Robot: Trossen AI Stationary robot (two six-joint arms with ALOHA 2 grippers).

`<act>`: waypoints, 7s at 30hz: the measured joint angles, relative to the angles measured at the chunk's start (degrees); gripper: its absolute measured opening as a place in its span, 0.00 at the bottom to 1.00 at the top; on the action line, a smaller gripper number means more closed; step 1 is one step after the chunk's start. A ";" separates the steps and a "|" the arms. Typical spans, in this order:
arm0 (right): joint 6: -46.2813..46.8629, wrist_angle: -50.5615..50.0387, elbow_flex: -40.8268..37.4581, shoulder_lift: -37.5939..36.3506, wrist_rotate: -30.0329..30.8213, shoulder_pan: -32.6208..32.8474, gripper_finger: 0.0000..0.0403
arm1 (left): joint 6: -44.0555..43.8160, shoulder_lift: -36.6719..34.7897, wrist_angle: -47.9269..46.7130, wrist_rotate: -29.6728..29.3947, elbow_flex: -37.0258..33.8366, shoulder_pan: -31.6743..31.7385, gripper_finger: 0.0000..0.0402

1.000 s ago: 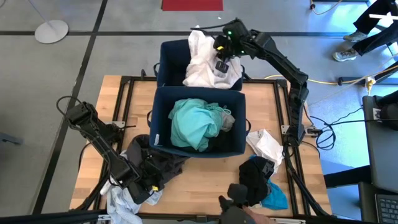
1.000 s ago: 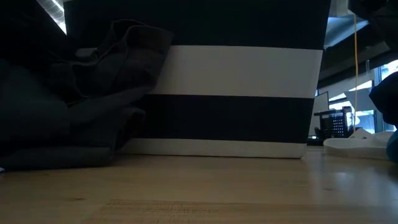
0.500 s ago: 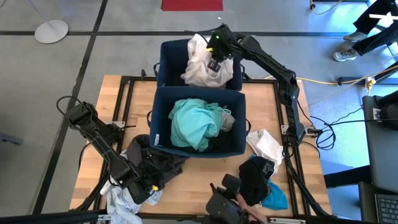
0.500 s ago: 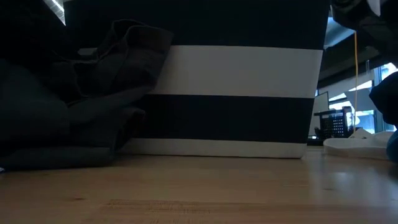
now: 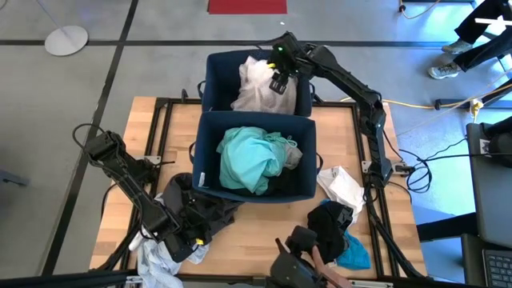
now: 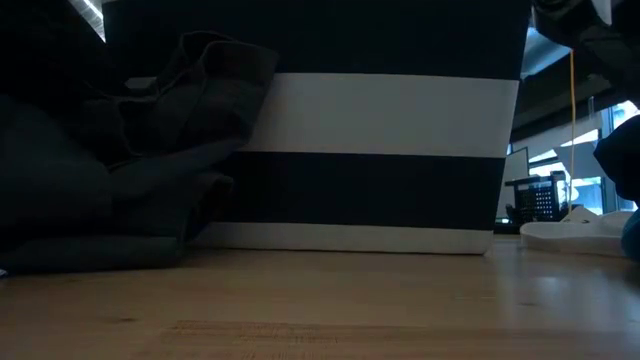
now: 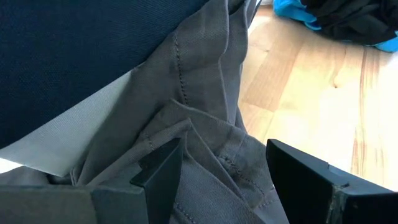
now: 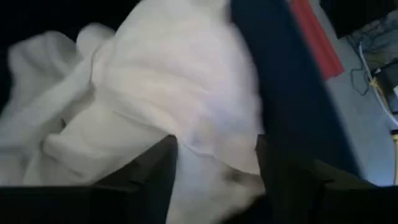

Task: Sort clothes
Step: Put the white shirt into the top blue laundry bin, then move the black boxer to the left, then put the white underwear into the top blue laundry bin

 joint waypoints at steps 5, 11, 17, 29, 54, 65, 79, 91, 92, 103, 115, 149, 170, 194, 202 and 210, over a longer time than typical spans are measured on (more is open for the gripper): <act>-0.18 -1.89 0.09 -4.86 0.03 1.34 0.64 | 0.07 0.00 0.02 0.00 0.00 0.00 0.56; 2.46 -9.80 0.09 -11.63 -0.03 6.91 0.64 | 0.45 0.00 0.02 0.00 0.00 0.00 0.56; 10.36 -21.62 0.09 -16.23 -0.87 15.42 0.63 | 1.89 0.00 0.07 0.00 0.00 0.00 0.56; 27.03 -25.75 -8.93 -23.40 -8.73 34.94 0.63 | 3.28 0.00 0.07 0.05 0.00 0.00 0.56; 90.28 -22.58 -46.63 -40.47 5.92 79.17 0.63 | 7.74 0.00 0.03 0.66 0.00 0.39 0.56; 106.67 -4.75 -63.14 -40.36 4.41 87.88 0.63 | 14.74 0.00 0.05 0.85 0.00 1.55 0.56; 110.78 14.07 -77.70 -40.36 3.44 88.08 0.63 | 17.62 0.00 0.04 0.92 0.00 1.53 0.56; 110.44 23.30 -89.45 -40.34 6.56 88.08 0.62 | 18.01 0.00 0.07 0.00 0.00 2.29 0.56; 110.43 23.96 -90.39 -40.34 6.56 88.08 0.61 | 18.00 0.00 0.07 0.00 0.00 2.29 0.56; 108.39 25.18 -93.29 -40.34 6.91 88.08 0.15 | 18.03 0.00 0.07 -0.02 0.00 2.29 0.56; 90.15 29.14 -82.60 -40.36 20.51 88.08 0.03 | 18.05 0.00 0.07 -0.04 0.00 2.29 0.56; 68.43 25.62 -71.30 -33.74 4.40 73.07 0.38 | 18.05 0.00 0.28 0.45 0.00 2.84 0.56; 106.88 -15.85 -76.20 -37.68 4.14 84.52 0.61 | 18.08 0.00 0.07 0.66 0.00 2.84 0.56; 112.53 16.96 -106.43 -51.66 2.88 84.69 0.60 | 18.08 0.00 0.04 0.66 0.00 2.84 0.56; 113.58 20.87 -109.94 -51.77 6.73 84.69 0.60 | 17.95 0.00 0.04 0.64 0.00 2.84 0.56; 113.38 20.38 -110.05 -51.69 6.70 84.69 0.35 | 17.85 0.00 0.04 0.63 0.00 2.84 0.56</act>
